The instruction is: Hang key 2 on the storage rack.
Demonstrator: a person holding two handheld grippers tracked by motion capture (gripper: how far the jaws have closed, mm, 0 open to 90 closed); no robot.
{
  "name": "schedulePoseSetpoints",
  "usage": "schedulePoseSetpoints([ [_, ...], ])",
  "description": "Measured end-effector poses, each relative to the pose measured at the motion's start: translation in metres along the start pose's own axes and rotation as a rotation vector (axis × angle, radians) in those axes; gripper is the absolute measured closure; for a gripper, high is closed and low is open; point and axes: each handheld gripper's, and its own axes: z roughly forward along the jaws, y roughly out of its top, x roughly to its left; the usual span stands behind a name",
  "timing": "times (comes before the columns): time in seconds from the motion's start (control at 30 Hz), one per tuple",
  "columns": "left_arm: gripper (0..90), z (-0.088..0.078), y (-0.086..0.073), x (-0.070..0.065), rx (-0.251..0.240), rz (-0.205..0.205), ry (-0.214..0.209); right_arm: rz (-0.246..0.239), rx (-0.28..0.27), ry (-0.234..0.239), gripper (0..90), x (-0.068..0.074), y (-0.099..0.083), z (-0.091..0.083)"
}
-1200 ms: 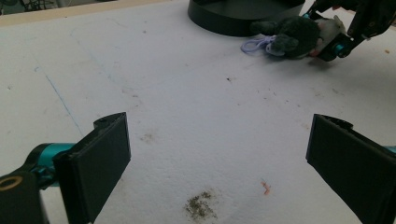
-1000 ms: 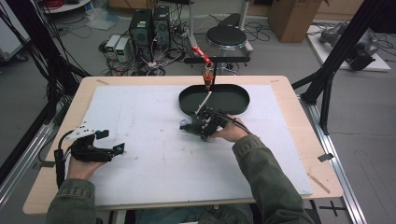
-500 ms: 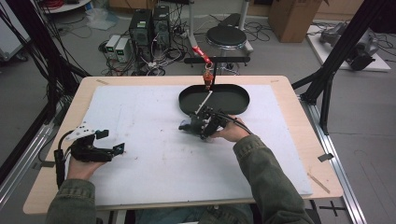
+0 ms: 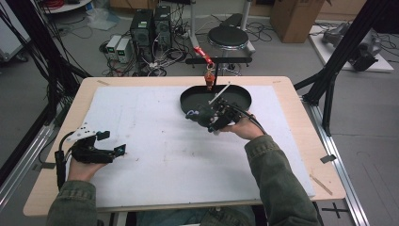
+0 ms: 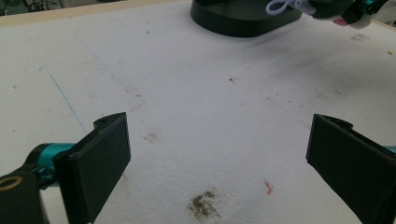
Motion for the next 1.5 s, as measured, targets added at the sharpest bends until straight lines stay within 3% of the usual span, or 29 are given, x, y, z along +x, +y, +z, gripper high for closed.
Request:
schedulePoseSetpoints([
  [0.23, 6.9, 0.000, 0.000, 0.000, -0.002, 0.003, 0.003, 0.031, -0.064, -0.014, 49.1, -0.004, -0.004, -0.018],
  [0.63, 6.9, -0.001, 0.000, 0.001, -0.007, 0.004, 0.005, 0.023, -0.094, -0.029, 49.1, -0.004, 0.003, -0.048],
  [0.97, 6.9, -0.002, 0.001, 0.001, -0.018, 0.007, 0.010, 0.027, -0.116, -0.047, 49.1, -0.008, 0.007, -0.063],
  [1.5, 6.9, -0.002, 0.001, 0.001, -0.018, 0.006, 0.012, 0.104, -0.162, -0.068, 49.1, -0.030, 0.007, -0.086],
])
